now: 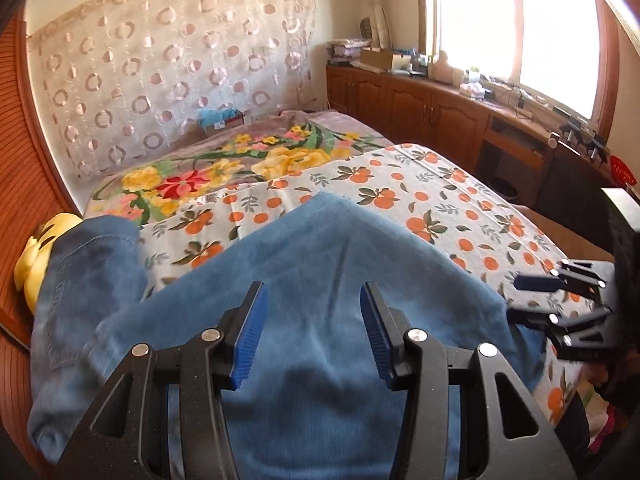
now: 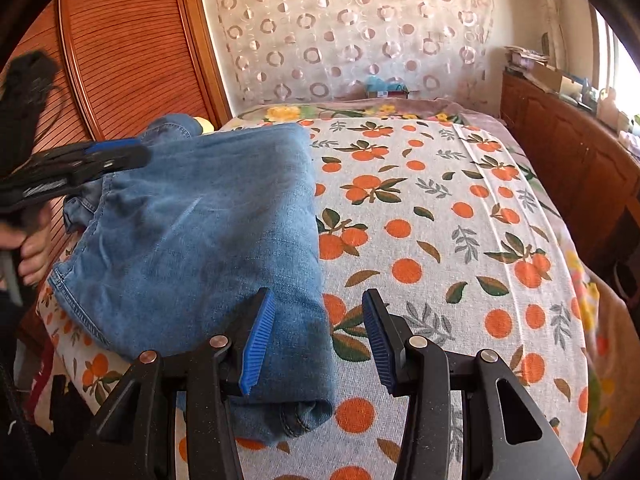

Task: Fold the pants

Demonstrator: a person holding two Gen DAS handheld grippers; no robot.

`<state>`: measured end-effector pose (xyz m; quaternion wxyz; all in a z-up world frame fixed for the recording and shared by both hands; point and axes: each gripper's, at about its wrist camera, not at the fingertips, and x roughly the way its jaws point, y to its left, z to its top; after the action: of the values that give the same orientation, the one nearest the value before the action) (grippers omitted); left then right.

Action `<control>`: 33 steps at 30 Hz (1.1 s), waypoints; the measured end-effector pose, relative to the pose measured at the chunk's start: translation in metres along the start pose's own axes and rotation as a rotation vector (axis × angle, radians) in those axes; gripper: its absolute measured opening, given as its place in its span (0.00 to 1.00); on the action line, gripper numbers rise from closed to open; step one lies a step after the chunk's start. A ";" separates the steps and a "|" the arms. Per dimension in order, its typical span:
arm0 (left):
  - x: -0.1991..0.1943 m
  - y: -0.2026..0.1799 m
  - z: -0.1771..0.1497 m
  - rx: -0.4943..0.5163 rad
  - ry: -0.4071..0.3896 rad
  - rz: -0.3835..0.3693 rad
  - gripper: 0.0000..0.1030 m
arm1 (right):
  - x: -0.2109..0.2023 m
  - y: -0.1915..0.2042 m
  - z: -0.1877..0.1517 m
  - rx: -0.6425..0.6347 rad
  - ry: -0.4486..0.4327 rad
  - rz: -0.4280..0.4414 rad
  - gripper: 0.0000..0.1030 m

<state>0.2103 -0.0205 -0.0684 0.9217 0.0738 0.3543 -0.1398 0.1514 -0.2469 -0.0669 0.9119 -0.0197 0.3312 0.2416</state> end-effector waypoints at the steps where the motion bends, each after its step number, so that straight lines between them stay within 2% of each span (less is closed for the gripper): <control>1: 0.006 0.000 0.004 -0.001 0.006 -0.006 0.48 | 0.002 -0.001 0.001 0.001 0.002 0.004 0.46; 6: 0.041 -0.001 0.017 0.005 0.051 -0.021 0.48 | 0.009 -0.004 0.006 0.003 0.010 0.015 0.46; 13: 0.077 -0.002 0.004 0.019 0.107 -0.021 0.48 | 0.021 -0.007 0.012 -0.008 0.021 0.012 0.46; 28: 0.089 -0.001 -0.003 0.019 0.148 -0.045 0.51 | 0.022 -0.009 0.015 0.031 0.027 0.064 0.46; 33: 0.091 -0.002 -0.003 0.024 0.154 -0.056 0.55 | 0.017 -0.005 0.012 0.031 0.019 0.075 0.46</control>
<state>0.2720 -0.0408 -0.1318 0.8864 0.0854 0.4244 -0.1637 0.1722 -0.2419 -0.0689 0.8993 0.0048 0.3439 0.2703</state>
